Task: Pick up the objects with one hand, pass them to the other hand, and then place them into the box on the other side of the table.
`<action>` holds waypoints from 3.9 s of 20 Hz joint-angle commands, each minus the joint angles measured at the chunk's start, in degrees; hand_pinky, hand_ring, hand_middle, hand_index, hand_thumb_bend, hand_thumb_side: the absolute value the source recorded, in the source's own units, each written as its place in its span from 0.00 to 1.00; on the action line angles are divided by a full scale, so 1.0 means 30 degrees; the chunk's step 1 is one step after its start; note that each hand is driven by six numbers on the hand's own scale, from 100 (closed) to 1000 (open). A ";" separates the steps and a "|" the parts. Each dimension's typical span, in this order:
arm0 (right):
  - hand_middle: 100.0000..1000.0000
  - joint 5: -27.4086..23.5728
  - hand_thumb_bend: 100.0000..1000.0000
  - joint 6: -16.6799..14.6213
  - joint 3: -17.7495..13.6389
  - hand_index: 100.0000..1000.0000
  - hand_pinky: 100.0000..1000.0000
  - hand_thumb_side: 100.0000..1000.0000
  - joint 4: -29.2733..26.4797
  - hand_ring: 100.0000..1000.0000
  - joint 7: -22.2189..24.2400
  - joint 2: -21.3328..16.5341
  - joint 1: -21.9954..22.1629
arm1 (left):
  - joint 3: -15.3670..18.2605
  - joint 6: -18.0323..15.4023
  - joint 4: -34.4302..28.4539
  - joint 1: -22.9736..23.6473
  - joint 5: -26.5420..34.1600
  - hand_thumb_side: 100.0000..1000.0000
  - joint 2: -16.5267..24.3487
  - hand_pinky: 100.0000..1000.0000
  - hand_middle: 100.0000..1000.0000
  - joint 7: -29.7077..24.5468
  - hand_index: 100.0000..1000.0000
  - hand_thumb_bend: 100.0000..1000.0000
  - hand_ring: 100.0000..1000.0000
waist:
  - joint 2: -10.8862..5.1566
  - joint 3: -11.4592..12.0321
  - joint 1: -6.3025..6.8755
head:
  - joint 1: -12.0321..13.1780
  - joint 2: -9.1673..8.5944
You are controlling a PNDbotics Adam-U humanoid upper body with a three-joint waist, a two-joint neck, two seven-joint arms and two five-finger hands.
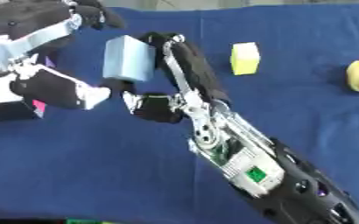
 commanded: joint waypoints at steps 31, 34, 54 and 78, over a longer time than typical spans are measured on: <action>0.53 -0.0163 0.00 0.0088 -0.0075 0.65 0.76 0.01 -0.0634 0.61 0.0674 -0.0451 -0.0079 | -0.0148 0.1064 -0.0209 -0.0314 -0.1750 0.06 0.0080 0.66 0.38 0.0467 0.53 0.04 0.52 | -0.0399 0.0024 -0.0081 | 0.0232 -0.0071; 0.60 -0.0043 0.00 0.0509 -0.0113 0.72 0.77 0.11 -0.0634 0.67 0.0814 -0.0542 -0.0090 | -0.0171 0.1196 -0.0209 -0.0250 -0.1622 0.00 0.0179 0.65 0.36 0.0466 0.50 0.00 0.51 | -0.0423 -0.0007 -0.0066 | 0.0236 -0.0061; 0.80 0.2160 0.00 0.1668 -0.0415 0.89 0.83 0.33 -0.0590 0.83 0.3282 -0.1482 0.0166 | 0.2244 0.1195 -0.0209 0.2509 -0.1806 0.00 0.4031 0.66 0.30 0.1702 0.44 0.09 0.49 | -0.0514 -0.0427 0.0017 | 0.0808 0.0089; 0.84 -0.2990 0.00 -0.3864 -0.6617 0.88 0.86 0.22 -0.0634 0.87 0.3426 -0.9939 0.0035 | 0.7461 0.2607 1.0285 0.5228 0.2442 0.07 0.4528 0.68 0.44 0.7690 0.61 0.00 0.57 | -0.0045 -0.1362 -0.1022 | 0.3953 -0.1422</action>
